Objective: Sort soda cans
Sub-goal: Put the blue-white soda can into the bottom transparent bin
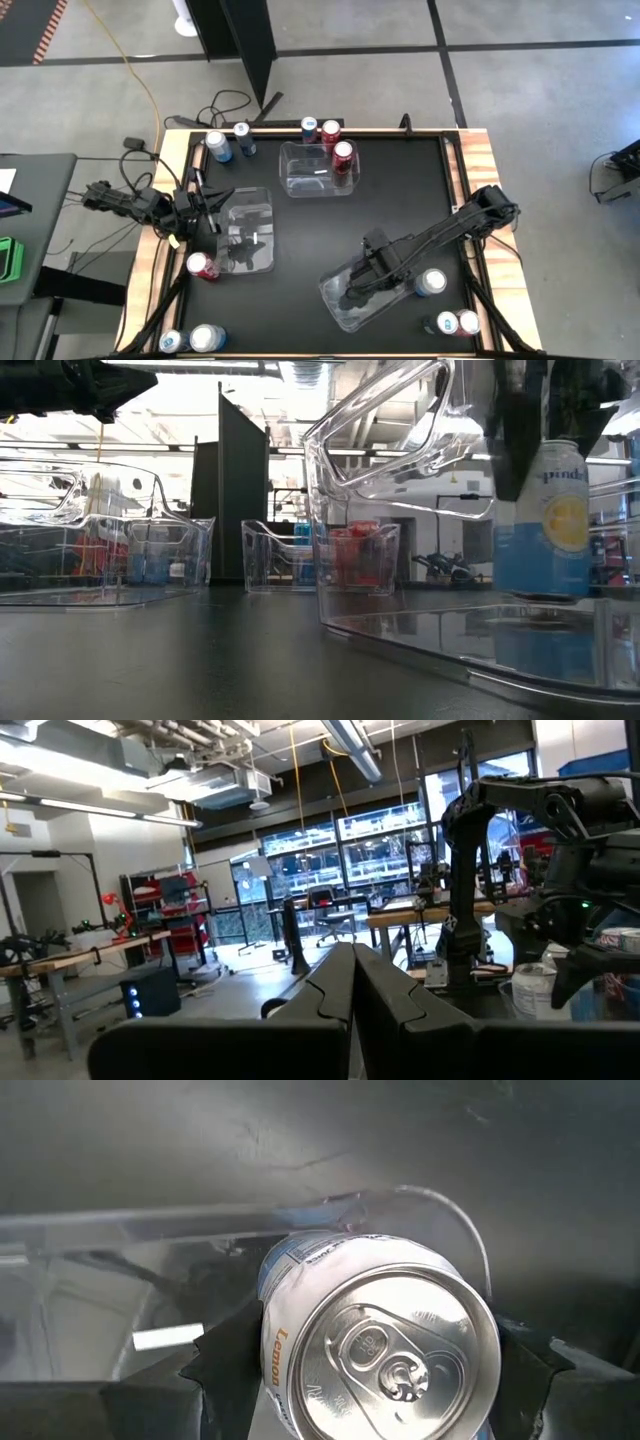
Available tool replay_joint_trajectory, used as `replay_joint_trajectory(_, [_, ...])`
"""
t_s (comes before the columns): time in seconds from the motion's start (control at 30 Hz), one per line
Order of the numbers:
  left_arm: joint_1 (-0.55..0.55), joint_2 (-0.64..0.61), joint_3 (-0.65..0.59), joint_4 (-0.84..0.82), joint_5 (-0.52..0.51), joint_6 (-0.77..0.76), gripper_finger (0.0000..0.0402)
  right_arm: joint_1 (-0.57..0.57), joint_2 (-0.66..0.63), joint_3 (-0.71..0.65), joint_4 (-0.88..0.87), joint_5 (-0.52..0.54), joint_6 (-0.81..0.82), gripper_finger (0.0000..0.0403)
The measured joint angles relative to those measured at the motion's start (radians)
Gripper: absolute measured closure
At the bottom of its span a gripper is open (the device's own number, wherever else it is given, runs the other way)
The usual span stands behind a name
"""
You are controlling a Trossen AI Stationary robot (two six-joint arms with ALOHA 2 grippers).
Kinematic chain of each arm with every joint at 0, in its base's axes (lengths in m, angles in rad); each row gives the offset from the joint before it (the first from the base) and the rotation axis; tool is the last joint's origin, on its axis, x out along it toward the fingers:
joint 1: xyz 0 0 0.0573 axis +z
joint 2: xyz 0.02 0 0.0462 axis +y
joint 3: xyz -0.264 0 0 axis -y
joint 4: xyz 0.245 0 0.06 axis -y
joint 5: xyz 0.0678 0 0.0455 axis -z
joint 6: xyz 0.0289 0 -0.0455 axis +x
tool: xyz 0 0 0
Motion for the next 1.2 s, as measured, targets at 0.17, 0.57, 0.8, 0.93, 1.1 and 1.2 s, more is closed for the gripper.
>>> replay_joint_trajectory(0.17, [0.000, 0.000, 0.000, 0.000, 0.000, 0.000, 0.0401, -0.002, 0.000, 0.000, 0.000, 0.007, 0.037, 0.0108])
replay_joint_trajectory(0.57, [0.000, 0.000, 0.000, 0.000, 0.000, -0.002, 0.0401, -0.014, 0.000, 0.000, 0.008, 0.007, 0.063, 0.0098])
replay_joint_trajectory(0.8, [0.000, 0.000, 0.000, 0.000, 0.000, -0.002, 0.0401, -0.014, 0.000, 0.000, 0.009, 0.008, 0.063, 0.0054])
replay_joint_trajectory(0.93, [0.000, 0.000, 0.000, 0.000, 0.000, -0.002, 0.0401, -0.014, 0.000, 0.000, 0.013, 0.013, 0.061, 0.0037])
replay_joint_trajectory(1.1, [0.000, 0.000, 0.000, 0.000, 0.000, -0.003, 0.0401, -0.014, 0.000, 0.000, 0.008, 0.013, 0.061, 0.0035])
replay_joint_trajectory(1.2, [0.000, 0.000, 0.000, 0.000, 0.000, -0.003, 0.0401, -0.014, 0.000, 0.000, 0.008, 0.013, 0.060, 0.0035])
